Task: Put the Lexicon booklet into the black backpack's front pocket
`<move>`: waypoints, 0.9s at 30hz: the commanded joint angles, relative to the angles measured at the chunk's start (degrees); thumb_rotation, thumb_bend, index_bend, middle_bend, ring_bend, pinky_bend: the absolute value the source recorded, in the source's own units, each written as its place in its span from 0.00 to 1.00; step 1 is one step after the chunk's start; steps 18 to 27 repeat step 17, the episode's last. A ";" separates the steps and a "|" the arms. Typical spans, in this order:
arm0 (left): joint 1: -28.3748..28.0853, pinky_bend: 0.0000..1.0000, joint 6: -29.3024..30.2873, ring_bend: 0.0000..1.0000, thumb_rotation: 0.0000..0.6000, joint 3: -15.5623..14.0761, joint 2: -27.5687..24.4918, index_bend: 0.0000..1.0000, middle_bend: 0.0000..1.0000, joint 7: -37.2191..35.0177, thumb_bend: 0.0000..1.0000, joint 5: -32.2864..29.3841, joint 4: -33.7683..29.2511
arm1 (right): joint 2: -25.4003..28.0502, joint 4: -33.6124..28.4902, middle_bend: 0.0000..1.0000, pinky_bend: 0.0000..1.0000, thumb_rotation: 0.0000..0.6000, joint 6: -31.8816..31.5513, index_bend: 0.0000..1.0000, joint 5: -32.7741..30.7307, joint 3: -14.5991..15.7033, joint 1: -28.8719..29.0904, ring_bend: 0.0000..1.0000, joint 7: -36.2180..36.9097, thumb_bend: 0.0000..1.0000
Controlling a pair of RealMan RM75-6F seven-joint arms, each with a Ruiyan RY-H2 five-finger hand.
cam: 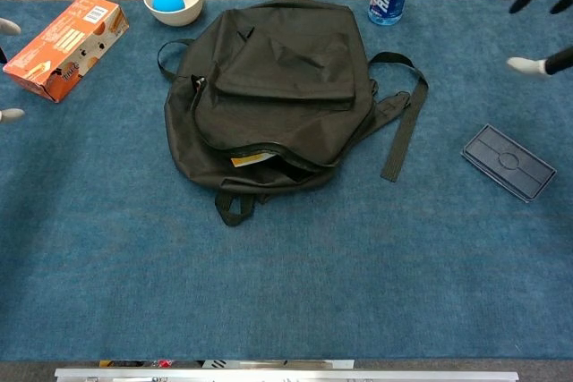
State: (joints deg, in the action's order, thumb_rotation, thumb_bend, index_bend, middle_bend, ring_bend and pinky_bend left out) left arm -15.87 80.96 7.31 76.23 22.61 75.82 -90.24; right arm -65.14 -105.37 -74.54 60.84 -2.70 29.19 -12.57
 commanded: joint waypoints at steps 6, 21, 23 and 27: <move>4.48 0.42 3.38 0.32 1.00 -2.43 -4.30 0.22 0.39 -8.22 0.07 2.93 -2.26 | 2.68 3.49 0.33 0.25 1.00 -6.99 0.28 6.54 3.38 -8.99 0.17 5.93 0.12; 8.74 0.41 6.86 0.32 1.00 -5.68 -6.22 0.23 0.38 -7.89 0.06 5.55 -5.02 | 2.24 6.05 0.35 0.25 1.00 -12.17 0.29 9.75 3.09 -16.09 0.19 8.91 0.01; 8.74 0.41 6.86 0.32 1.00 -5.68 -6.22 0.23 0.38 -7.89 0.06 5.55 -5.02 | 2.24 6.05 0.35 0.25 1.00 -12.17 0.29 9.75 3.09 -16.09 0.19 8.91 0.01; 8.74 0.41 6.86 0.32 1.00 -5.68 -6.22 0.23 0.38 -7.89 0.06 5.55 -5.02 | 2.24 6.05 0.35 0.25 1.00 -12.17 0.29 9.75 3.09 -16.09 0.19 8.91 0.01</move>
